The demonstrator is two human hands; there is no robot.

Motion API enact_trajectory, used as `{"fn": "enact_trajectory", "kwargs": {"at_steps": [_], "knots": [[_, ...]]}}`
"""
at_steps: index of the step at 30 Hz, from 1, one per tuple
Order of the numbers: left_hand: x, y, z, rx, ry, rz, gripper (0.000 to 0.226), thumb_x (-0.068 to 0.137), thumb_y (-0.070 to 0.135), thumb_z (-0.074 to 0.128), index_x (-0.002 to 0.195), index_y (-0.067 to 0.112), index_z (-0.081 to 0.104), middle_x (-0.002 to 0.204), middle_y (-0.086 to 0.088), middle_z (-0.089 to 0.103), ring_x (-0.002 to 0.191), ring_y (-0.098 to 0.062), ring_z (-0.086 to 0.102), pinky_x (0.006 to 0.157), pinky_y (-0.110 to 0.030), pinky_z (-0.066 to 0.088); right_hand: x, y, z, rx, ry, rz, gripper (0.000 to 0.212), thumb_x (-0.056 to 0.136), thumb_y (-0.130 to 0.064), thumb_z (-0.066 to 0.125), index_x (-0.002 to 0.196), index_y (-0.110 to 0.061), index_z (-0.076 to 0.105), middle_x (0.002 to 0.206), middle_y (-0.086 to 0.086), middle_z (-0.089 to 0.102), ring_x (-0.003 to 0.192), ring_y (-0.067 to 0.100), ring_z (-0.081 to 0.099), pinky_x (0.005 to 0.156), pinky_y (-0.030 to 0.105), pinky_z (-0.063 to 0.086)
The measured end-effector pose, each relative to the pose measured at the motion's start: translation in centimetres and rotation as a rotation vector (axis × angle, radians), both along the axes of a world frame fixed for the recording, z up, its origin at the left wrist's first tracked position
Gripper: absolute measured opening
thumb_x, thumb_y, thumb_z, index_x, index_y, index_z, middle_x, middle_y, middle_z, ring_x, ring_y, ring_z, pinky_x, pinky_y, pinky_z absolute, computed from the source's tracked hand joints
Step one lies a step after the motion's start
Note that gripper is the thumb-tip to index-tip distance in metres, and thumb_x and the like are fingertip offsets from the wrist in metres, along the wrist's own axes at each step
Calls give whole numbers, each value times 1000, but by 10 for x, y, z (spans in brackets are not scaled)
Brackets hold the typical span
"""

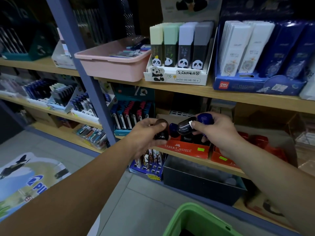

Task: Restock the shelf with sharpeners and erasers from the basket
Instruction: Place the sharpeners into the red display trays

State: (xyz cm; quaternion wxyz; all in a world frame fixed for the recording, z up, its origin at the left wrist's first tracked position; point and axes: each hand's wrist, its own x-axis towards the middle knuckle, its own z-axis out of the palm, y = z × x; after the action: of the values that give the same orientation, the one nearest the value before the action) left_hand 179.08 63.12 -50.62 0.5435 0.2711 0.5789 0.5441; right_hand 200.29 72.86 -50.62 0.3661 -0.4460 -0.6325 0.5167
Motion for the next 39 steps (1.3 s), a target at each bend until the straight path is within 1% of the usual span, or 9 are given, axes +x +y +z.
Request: {"fn": "enact_trajectory", "kwargs": {"at_steps": [4,8,10,14,21,25,30,33,39], "knots": [[-3,9,-8,34,583,66,26,85,11,82,104,17,66,106,-10,73,94,-25,73,83,-44,63,6,0,0,23,3,-8,28,95,-12,75,116,-27,65,106,2,73,84,14,77,57,23,55],[5,17,-11,85,1040,-179,43,89,19,78,128,31,66,122,4,62,112,-14,61,99,-37,56,11,-1,0,42,29,-28,29,95,-11,74,117,-29,66,113,1,69,94,19,74,59,22,56],[11,21,-12,66,1129,-178,53,84,20,83,129,32,59,120,9,64,109,-10,62,94,-35,58,10,0,1,32,54,-44,29,95,-11,74,117,-28,65,113,3,70,94,19,74,58,23,56],[12,30,-15,120,1239,-152,35,86,21,82,116,31,68,118,9,62,102,-10,60,89,-33,57,6,0,0,44,59,-48,28,95,-12,74,116,-28,64,113,4,68,92,19,73,55,19,55],[9,36,-26,118,1292,-244,30,98,19,67,127,27,70,131,4,52,118,-14,52,100,-25,45,4,-1,-3,110,20,-66,28,95,-16,75,116,-30,65,114,4,68,94,21,72,57,18,57],[6,30,-29,118,1205,-267,40,99,14,65,136,28,65,132,8,57,120,-12,55,102,-29,50,-4,-7,2,180,-23,-57,28,95,-18,76,117,-31,64,114,3,66,96,23,71,60,17,58],[-21,12,-32,152,1130,85,38,97,7,58,131,24,66,114,8,68,101,-12,65,88,-33,58,-39,-4,14,236,-85,-1,25,93,-20,78,110,-31,64,103,-8,65,96,26,71,86,38,62],[-34,1,-35,46,1075,128,41,97,5,53,136,16,61,115,-1,67,96,-18,64,79,-29,53,-64,4,12,324,-239,73,21,90,-24,82,104,-29,68,99,-5,67,98,23,67,87,36,56],[-36,-3,-44,-54,889,16,55,92,19,74,143,18,55,127,-1,63,112,-16,61,93,-32,56,-96,11,-12,437,-529,151,20,88,-31,83,97,-33,65,97,-3,67,96,23,63,86,42,57]]}}
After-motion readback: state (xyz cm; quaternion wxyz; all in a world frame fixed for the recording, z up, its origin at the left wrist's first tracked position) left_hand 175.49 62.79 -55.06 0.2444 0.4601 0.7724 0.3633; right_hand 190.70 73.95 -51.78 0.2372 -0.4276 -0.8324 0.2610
